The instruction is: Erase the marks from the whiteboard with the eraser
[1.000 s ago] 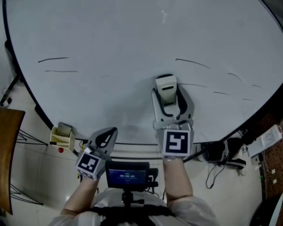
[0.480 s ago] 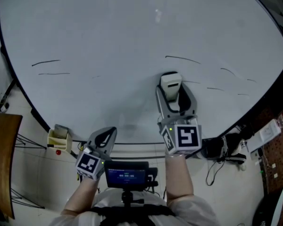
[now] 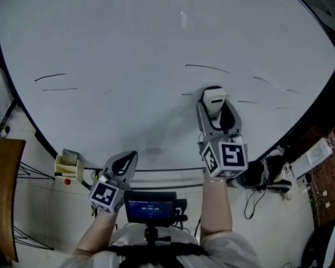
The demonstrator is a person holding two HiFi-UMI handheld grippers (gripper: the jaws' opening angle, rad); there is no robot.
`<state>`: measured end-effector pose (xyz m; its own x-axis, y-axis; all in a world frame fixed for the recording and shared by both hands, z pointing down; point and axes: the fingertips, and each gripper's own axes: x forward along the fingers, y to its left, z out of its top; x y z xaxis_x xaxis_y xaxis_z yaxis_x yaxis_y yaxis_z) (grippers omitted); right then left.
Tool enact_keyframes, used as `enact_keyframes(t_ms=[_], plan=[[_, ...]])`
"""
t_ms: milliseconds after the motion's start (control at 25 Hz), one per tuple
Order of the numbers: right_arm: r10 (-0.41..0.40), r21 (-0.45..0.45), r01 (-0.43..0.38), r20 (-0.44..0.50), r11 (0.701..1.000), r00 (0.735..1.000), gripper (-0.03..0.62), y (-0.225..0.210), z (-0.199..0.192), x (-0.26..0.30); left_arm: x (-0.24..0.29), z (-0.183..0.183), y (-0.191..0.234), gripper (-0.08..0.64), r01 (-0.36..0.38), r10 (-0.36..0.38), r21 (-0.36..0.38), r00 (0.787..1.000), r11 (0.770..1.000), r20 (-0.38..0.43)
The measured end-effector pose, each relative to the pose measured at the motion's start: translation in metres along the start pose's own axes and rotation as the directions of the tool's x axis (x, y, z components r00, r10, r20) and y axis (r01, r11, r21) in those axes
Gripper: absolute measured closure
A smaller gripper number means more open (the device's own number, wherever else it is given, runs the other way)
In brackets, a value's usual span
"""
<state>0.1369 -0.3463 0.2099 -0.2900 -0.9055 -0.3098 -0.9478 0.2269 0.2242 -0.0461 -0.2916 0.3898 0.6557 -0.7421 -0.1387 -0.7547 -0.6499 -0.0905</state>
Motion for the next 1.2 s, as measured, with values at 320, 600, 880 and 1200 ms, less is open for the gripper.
enact_keyframes(t_ms=[320, 600, 880, 1200], plan=[[-0.103, 0.091, 0.104, -0.017, 0.99, 0.995, 0.325, -0.062, -0.008, -0.017, 0.001, 0.002, -0.009, 0.566, 0.004, -0.004, 0.01, 1.0, 1.0, 0.002], [0.099, 0.011, -0.1, 0.006, 0.995, 0.995, 0.325, 0.024, 0.009, -0.011, -0.003, 0.004, -0.011, 0.566, -0.01, 0.01, 0.01, 1.0, 1.0, -0.001], [0.21, -0.117, -0.212, -0.027, 0.97, 0.977, 0.325, 0.102, 0.009, 0.012, -0.03, -0.001, 0.012, 0.566, -0.077, 0.077, -0.002, 0.997, 0.997, -0.008], [0.13, -0.173, -0.145, -0.095, 0.974, 0.987, 0.325, 0.112, 0.002, 0.022, -0.044, -0.011, 0.027, 0.566, -0.083, 0.083, -0.025, 0.996, 0.996, -0.023]])
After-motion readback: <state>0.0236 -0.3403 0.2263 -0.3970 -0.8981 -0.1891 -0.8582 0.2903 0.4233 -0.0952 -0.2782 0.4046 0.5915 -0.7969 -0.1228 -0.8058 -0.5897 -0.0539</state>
